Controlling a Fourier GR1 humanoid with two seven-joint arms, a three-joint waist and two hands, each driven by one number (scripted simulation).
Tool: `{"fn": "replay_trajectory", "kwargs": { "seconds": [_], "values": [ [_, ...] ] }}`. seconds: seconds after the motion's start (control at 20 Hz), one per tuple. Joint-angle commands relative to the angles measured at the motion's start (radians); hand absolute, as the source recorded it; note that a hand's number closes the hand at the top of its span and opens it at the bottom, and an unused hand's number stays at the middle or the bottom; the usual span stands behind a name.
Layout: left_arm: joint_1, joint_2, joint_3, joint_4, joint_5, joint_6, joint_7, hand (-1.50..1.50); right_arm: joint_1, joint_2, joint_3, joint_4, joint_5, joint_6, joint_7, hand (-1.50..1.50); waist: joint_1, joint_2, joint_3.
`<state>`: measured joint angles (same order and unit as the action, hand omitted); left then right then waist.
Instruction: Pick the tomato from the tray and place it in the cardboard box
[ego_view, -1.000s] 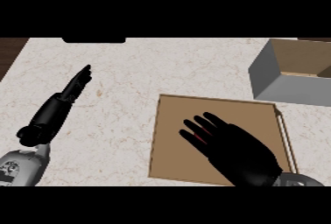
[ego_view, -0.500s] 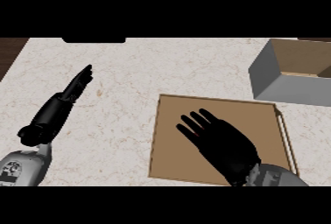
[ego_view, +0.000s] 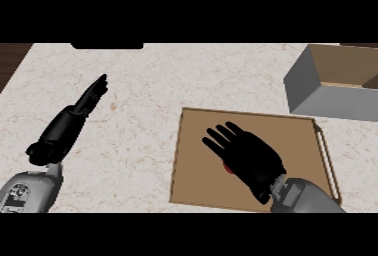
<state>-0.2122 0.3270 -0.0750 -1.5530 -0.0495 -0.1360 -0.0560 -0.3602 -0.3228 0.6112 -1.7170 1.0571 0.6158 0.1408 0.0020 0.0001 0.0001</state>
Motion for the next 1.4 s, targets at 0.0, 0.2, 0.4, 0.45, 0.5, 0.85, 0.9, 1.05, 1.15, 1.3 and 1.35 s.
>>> {"fn": "replay_trajectory", "kwargs": {
  "seconds": [0.0,0.2,0.4,0.45,0.5,0.85,0.9,1.05,1.15,1.3,1.35],
  "values": [
    [0.027,-0.009,0.030,-0.007,-0.020,-0.016,-0.017,0.00,-0.043,0.079,-0.029,0.061,0.026,0.042,-0.025,-1.50,0.002,0.000,0.000],
    [0.021,-0.024,0.041,0.046,-0.028,-0.045,-0.079,0.00,0.065,0.043,0.003,0.117,0.115,-0.099,-0.075,-1.50,-0.001,0.000,0.000],
    [0.006,-0.035,0.061,0.052,-0.044,-0.052,-0.057,0.00,0.017,0.082,-0.036,0.175,0.167,-0.087,-0.067,-1.50,0.000,0.000,0.000],
    [0.039,-0.018,0.077,-0.066,-0.017,-0.073,0.018,0.00,0.019,0.066,-0.066,0.130,0.155,-0.039,-0.081,-1.50,0.001,-0.001,0.000],
    [-0.029,-0.036,0.093,0.076,-0.030,-0.069,-0.042,0.00,0.006,0.060,-0.079,0.142,0.159,-0.054,-0.120,-1.50,-0.002,0.000,0.000],
    [-0.013,-0.024,0.112,-0.009,-0.024,-0.113,0.004,0.00,0.026,0.037,-0.113,0.291,0.180,-0.143,-0.258,-1.50,0.001,0.000,0.000],
    [0.006,-0.072,0.075,0.013,-0.084,-0.059,-0.034,0.00,0.054,0.117,-0.038,0.284,0.238,-0.162,-0.191,1.50,0.000,0.000,0.000],
    [-0.073,-0.026,0.126,0.066,-0.029,-0.121,-0.003,0.00,0.006,0.087,-0.059,0.268,0.217,-0.209,-0.296,1.50,-0.001,0.001,0.000],
    [-0.001,-0.047,0.105,-0.011,-0.051,-0.099,0.018,0.00,0.061,0.036,-0.068,0.219,0.222,-0.282,-0.351,1.50,-0.001,-0.001,0.000],
    [0.031,-0.093,0.079,0.028,-0.090,-0.068,-0.052,0.00,0.011,0.109,-0.066,0.293,0.273,-0.338,-0.339,1.50,0.001,0.000,0.000],
    [0.010,-0.072,0.087,-0.058,-0.066,-0.093,0.047,0.00,0.037,0.102,-0.069,0.316,0.276,-0.406,-0.365,1.50,0.002,-0.001,0.000]
  ]
}}
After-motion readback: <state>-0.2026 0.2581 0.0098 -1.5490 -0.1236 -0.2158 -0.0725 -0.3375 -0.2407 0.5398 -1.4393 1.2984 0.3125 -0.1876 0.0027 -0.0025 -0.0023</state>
